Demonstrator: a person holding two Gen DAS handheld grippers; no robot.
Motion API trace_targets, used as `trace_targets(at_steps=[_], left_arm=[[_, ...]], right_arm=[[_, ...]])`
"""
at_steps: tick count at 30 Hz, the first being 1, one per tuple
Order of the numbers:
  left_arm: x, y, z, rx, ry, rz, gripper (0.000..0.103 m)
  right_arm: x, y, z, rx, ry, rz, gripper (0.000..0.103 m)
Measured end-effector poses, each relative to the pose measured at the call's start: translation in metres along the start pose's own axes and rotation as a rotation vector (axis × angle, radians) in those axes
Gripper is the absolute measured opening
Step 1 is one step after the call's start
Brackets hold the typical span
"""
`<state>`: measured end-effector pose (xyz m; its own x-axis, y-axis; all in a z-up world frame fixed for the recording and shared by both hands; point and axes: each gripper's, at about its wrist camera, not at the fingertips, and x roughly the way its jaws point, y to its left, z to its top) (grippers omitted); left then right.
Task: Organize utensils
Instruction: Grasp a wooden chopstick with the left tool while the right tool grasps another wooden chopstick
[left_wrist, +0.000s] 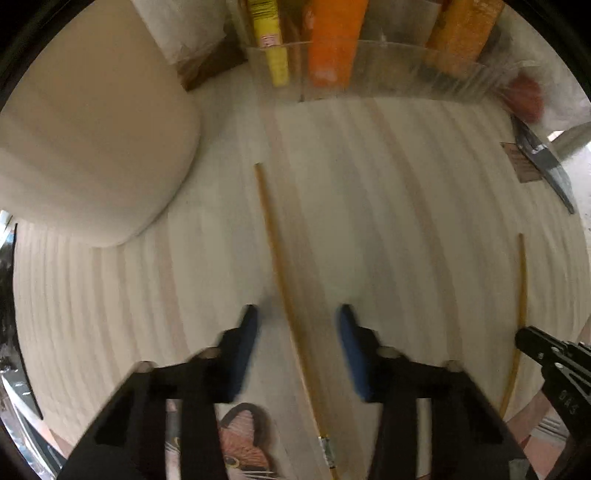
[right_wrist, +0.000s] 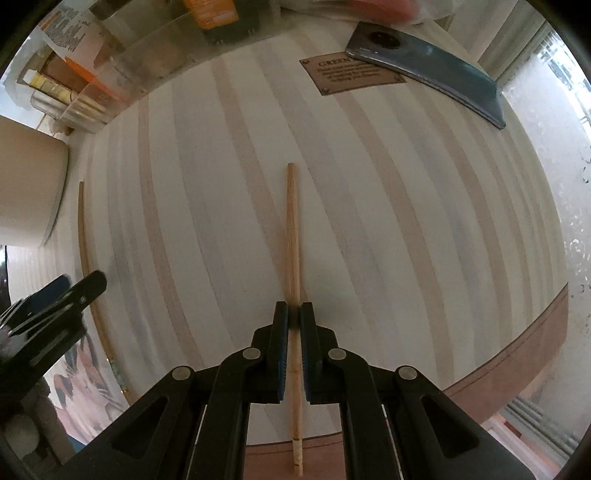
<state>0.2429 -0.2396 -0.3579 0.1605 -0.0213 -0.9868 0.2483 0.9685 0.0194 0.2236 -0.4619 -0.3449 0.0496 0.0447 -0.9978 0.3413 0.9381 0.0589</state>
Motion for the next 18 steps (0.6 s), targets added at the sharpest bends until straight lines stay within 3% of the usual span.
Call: trace_targets(at_steps=[2,4,8,12,16,18], left_arm=[[-0.002,-0.005,-0.004,0.030,-0.004,0.040,0.006],[-0.004,-0.002,-0.013,0.050,-0.011,0.056,0.005],[-0.011,0.034,-0.047,0.030,-0.007,0.121,0.005],[-0.017,0.093,-0.085,-0.090,0.049,0.175,0.005],[-0.022,0.135,-0.109,-0.243,0.083,0.159,0.005],[-0.023,0.140,-0.108,-0.283,0.080,0.129,0.005]], right_arm=[[-0.001,-0.001,-0.001,-0.002,-0.004,-0.009,0.007],[0.000,0.000,-0.002,-0.005,-0.006,0.002,0.007],[0.004,0.043,-0.011,-0.064,0.017,0.063,0.007],[0.009,0.079,-0.019,-0.149,0.039,0.114,0.007],[0.015,0.113,-0.027,-0.232,0.077,0.166,0.007],[0.015,0.124,-0.029,-0.284,0.069,0.136,0.007]])
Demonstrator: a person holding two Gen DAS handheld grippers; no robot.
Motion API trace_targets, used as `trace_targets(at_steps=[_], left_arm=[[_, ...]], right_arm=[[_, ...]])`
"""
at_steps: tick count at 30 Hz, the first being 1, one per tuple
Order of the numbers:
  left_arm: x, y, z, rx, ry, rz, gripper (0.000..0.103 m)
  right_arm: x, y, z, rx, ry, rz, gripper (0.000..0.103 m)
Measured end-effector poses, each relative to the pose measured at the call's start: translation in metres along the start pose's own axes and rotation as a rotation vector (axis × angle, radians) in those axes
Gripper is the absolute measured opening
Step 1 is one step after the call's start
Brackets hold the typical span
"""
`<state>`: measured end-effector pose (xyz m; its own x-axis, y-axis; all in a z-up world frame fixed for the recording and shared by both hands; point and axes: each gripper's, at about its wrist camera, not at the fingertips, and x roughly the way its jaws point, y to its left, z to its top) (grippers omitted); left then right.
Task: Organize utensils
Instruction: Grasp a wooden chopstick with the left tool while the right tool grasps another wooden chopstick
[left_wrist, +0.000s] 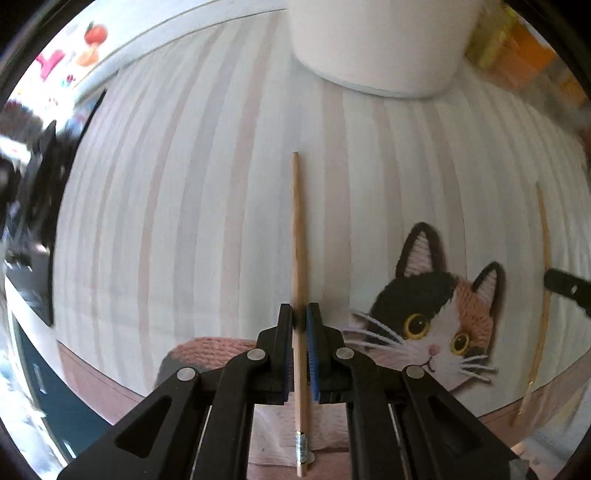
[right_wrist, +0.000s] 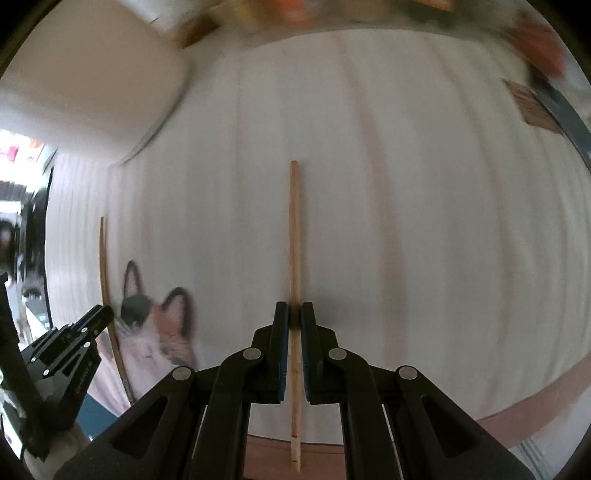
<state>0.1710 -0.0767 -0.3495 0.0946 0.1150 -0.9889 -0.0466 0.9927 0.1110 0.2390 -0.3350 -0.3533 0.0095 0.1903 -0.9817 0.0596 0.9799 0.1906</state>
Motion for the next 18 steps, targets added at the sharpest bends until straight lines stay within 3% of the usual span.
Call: trace_targets(at_steps=[8,12,18], left_arm=[[0.002,0.011,0.029,-0.027,-0.010,-0.041,0.006],[0.007,0.020,0.046,-0.011,-0.008,-0.048,0.006],[0.008,0.023,0.050,0.005,-0.006,-0.056,0.006]], right_arm=[[-0.005,0.016,0.009,-0.042,0.062,-0.045,0.007],[0.005,0.043,0.048,-0.027,0.070,-0.085,0.007],[0.007,0.063,0.052,-0.012,0.069,-0.122,0.007]])
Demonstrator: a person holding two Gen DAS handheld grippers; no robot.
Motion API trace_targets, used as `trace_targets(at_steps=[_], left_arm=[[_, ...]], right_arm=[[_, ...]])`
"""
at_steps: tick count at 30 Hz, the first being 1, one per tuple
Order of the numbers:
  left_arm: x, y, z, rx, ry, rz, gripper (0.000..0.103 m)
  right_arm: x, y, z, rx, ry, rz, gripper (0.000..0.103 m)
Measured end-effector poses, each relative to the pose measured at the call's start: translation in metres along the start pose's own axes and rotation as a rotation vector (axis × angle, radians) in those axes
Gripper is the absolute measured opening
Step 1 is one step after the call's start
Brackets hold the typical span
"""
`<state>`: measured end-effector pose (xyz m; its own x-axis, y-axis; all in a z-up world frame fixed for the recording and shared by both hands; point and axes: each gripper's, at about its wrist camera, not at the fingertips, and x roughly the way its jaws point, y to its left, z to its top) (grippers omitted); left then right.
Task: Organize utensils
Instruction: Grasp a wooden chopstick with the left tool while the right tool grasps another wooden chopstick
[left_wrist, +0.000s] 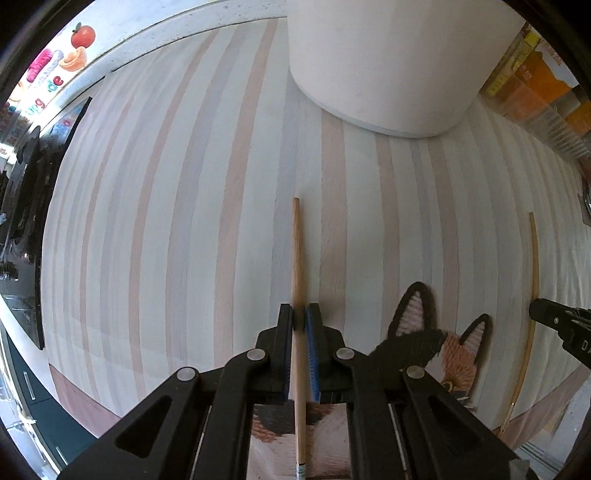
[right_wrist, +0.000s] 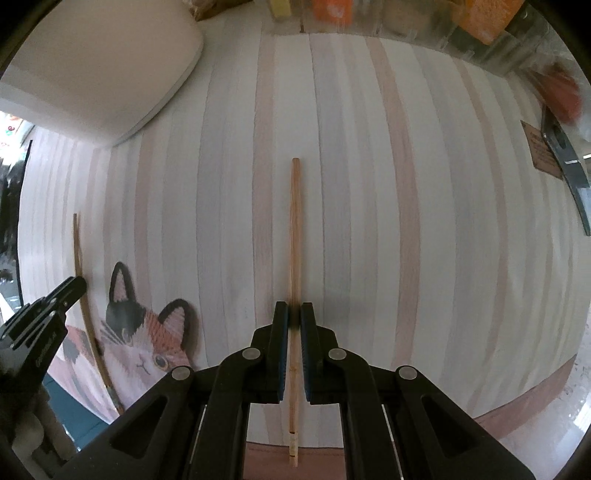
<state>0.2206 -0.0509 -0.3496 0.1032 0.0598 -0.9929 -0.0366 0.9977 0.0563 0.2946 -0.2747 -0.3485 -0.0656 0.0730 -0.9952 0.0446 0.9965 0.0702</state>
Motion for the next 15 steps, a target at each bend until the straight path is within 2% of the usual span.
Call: trace_targets(at_steps=[5,15], left_arm=[[-0.004,0.016,0.016,0.009,0.004,-0.009,0.006],[-0.004,0.022,0.019,0.013,0.005,-0.013,0.006]], right_arm=[[0.007,0.009,-0.014,0.006,0.003,-0.015,0.007],[0.002,0.016,-0.003,0.007,0.011,-0.023,0.007]])
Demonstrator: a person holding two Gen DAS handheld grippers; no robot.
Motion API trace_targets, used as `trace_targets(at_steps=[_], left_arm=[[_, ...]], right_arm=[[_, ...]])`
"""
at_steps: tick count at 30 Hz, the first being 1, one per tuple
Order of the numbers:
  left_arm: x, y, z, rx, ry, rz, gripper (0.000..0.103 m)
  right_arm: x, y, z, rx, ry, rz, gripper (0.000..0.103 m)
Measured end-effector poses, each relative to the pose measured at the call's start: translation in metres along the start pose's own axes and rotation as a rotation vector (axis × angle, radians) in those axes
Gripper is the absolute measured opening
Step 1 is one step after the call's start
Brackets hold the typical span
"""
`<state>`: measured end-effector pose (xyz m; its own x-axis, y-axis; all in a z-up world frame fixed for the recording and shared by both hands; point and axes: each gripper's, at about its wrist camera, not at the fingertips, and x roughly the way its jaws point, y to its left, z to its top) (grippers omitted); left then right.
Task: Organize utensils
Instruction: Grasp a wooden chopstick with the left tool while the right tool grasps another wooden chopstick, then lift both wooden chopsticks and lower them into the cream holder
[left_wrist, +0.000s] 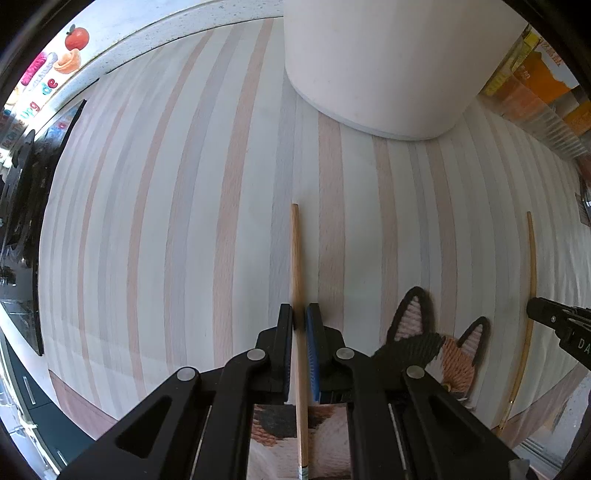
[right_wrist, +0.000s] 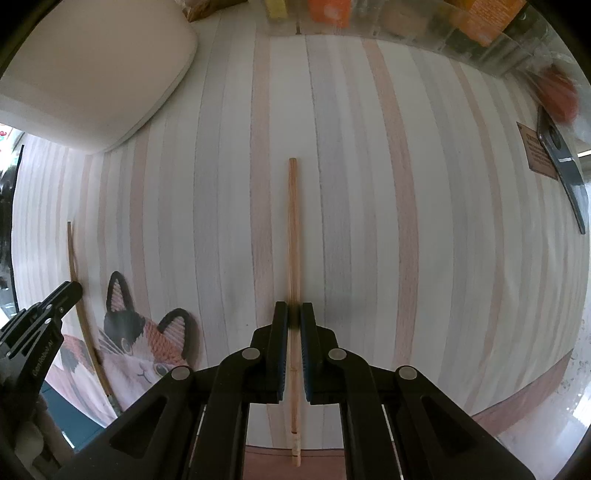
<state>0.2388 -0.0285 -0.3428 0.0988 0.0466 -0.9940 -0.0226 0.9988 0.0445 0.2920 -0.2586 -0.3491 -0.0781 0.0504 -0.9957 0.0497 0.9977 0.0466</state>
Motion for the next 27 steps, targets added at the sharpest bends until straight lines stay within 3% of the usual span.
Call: trace_targets(at_steps=[19,23,27], left_arm=[[-0.001,-0.010,-0.005,0.031,-0.008,0.022,0.004],[-0.027,-0.011,-0.011,0.040,-0.078,0.025,0.004],[-0.067,-0.005,-0.016,0.024,-0.163,-0.016,0.004]], right_arm=[[0.004,0.024,-0.010,-0.026,-0.037,-0.063,0.007],[-0.002,0.022,-0.018,0.000,-0.033,0.014,0.006],[-0.026,0.025,-0.025,0.006,-0.109,0.058,0.006]])
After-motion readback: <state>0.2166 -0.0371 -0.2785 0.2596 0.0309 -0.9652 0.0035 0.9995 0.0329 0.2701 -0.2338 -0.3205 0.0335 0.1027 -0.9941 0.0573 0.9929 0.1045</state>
